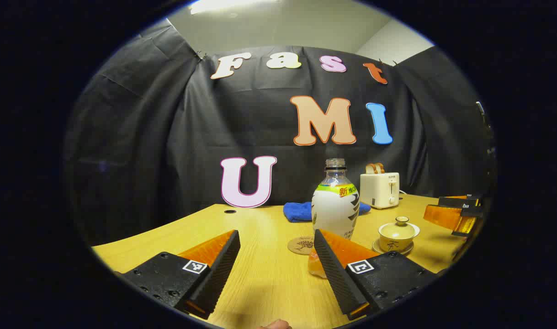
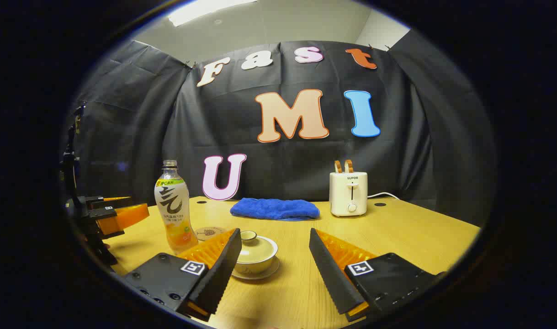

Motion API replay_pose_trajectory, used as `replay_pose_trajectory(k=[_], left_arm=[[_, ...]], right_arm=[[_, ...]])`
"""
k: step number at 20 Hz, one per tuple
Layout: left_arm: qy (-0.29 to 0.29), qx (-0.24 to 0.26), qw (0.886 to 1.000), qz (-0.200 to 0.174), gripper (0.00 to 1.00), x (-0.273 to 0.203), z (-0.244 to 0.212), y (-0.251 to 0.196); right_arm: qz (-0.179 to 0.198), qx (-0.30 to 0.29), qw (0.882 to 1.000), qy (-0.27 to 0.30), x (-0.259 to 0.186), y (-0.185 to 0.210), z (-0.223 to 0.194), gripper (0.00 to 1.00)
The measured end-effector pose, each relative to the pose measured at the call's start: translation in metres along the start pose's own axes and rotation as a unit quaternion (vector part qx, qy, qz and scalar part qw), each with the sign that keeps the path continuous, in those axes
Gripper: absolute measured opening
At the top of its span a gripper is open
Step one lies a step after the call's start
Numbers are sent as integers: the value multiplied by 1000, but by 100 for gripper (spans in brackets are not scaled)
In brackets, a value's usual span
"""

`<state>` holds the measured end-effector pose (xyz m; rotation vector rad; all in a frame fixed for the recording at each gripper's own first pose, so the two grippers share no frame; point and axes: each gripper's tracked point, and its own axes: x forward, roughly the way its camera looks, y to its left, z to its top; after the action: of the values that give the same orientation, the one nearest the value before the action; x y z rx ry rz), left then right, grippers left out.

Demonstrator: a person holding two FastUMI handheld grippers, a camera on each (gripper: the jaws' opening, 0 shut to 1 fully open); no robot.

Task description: Open the teacup lid with one hand, grasp the water bottle and pour water into the teacup with the other hand; after pouring, place the water bottle on the coaster and then close the teacup lid.

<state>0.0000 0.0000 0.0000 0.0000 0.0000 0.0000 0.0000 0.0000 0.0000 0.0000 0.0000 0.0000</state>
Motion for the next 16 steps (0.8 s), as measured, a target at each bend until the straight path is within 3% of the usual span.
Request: replay_pose_trajectory(k=[16], left_arm=[[12,-2,1000,2,96,7,-8,3]], right_arm=[[-6,-4,1000,0,1,2,1,94]])
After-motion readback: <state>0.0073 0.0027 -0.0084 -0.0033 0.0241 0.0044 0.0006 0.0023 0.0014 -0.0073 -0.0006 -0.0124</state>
